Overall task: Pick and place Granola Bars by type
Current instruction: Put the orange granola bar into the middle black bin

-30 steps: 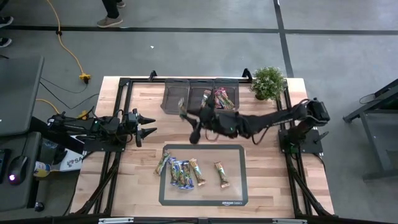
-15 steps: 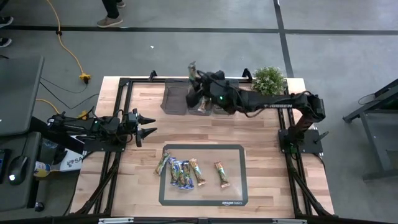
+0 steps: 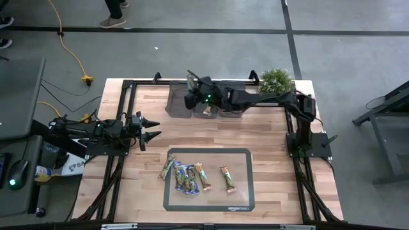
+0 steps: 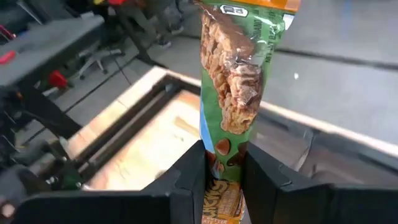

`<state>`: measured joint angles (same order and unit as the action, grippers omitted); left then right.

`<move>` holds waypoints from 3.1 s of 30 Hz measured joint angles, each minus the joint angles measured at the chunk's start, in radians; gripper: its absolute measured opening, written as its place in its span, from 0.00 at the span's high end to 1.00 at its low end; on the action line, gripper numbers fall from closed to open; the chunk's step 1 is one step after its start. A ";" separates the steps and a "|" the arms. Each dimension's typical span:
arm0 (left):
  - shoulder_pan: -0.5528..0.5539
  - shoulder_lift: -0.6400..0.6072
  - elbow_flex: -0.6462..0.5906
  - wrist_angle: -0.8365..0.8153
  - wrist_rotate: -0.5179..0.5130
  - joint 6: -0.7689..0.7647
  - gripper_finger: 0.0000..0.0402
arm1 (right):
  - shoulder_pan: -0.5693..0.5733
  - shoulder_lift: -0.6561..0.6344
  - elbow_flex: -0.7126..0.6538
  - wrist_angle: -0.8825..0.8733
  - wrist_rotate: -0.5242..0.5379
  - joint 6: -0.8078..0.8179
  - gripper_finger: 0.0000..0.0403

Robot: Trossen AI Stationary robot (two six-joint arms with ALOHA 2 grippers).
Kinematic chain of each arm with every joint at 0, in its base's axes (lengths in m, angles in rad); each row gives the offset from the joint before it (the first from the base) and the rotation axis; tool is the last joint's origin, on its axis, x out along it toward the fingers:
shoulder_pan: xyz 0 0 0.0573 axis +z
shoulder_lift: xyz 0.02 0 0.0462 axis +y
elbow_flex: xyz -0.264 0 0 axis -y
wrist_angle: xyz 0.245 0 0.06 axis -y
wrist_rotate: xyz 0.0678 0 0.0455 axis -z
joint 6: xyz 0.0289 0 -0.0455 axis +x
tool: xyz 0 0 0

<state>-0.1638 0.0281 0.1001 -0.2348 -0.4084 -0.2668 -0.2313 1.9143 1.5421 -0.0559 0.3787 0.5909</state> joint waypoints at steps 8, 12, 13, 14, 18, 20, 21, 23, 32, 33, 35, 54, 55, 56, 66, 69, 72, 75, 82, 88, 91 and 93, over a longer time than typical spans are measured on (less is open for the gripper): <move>0.000 0.000 0.000 0.000 -0.001 0.000 0.47 | -0.030 0.072 0.000 -0.068 -0.006 0.128 0.82; 0.000 0.000 0.000 0.000 -0.001 0.000 0.47 | -0.052 0.072 0.000 -0.175 0.029 0.195 0.82; 0.000 0.000 0.000 0.000 0.000 0.000 0.47 | -0.057 0.072 0.000 -0.191 0.032 0.195 0.82; 0.000 0.000 0.000 0.000 0.000 0.000 0.47 | -0.064 0.072 0.000 -0.199 0.027 0.195 0.82; 0.000 0.000 0.000 0.000 -0.001 0.000 0.47 | -0.087 0.073 0.000 -0.204 -0.014 0.205 0.82; 0.000 0.000 0.000 0.000 -0.001 0.000 0.47 | -0.091 0.076 0.000 -0.206 -0.014 0.216 0.82; 0.000 0.000 0.000 0.000 -0.001 0.000 0.47 | -0.093 0.078 0.000 -0.209 -0.021 0.217 0.82; 0.000 0.000 0.000 0.000 -0.001 0.000 0.47 | -0.095 0.088 0.000 -0.208 -0.025 0.222 0.82; 0.000 0.000 0.000 0.000 -0.001 0.000 0.47 | -0.093 0.153 0.000 -0.192 -0.088 0.274 0.82; 0.000 0.000 0.000 0.000 -0.001 0.000 0.47 | -0.094 0.156 0.000 -0.193 -0.092 0.274 0.82; 0.000 0.000 0.000 0.000 -0.001 0.000 0.47 | -0.094 0.163 0.000 -0.195 -0.096 0.274 0.82; 0.000 0.000 0.000 0.000 -0.001 0.000 0.47 | -0.094 0.166 0.000 -0.278 -0.117 0.292 0.82; 0.000 0.000 0.000 0.000 -0.001 0.000 0.47 | -0.094 0.166 0.000 -0.279 -0.121 0.292 0.82; 0.000 0.000 0.000 0.000 -0.001 0.000 0.47 | -0.094 0.166 0.000 -0.280 -0.127 0.292 0.81; 0.000 0.000 0.000 0.000 -0.001 0.000 0.47 | -0.096 0.166 0.000 -0.314 -0.144 0.286 0.72; 0.000 0.000 0.000 0.000 -0.001 0.000 0.47 | -0.096 0.166 0.000 -0.312 -0.147 0.279 0.71; 0.000 0.000 0.000 0.000 -0.001 0.000 0.47 | -0.096 0.166 0.000 -0.299 -0.164 0.242 0.71; 0.000 0.000 0.000 0.000 -0.001 0.000 0.47 | -0.096 0.166 0.000 -0.265 -0.193 0.188 0.71; 0.000 0.000 0.000 0.000 -0.001 0.000 0.47 | -0.095 0.128 0.000 -0.225 -0.195 0.058 0.71; 0.000 0.000 0.000 0.000 0.000 0.000 0.47 | -0.094 0.087 0.000 -0.210 -0.240 -0.053 0.71; 0.000 0.000 0.000 0.000 0.000 0.000 0.47 | -0.087 0.057 0.000 -0.206 -0.273 -0.102 0.71; 0.000 0.000 0.000 0.000 0.000 0.000 0.47 | -0.078 0.040 0.000 -0.204 -0.294 -0.134 0.71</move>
<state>-0.1638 0.0284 0.0999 -0.2347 -0.4088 -0.2668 -0.3096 1.9539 1.5417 -0.2603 0.0845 0.4569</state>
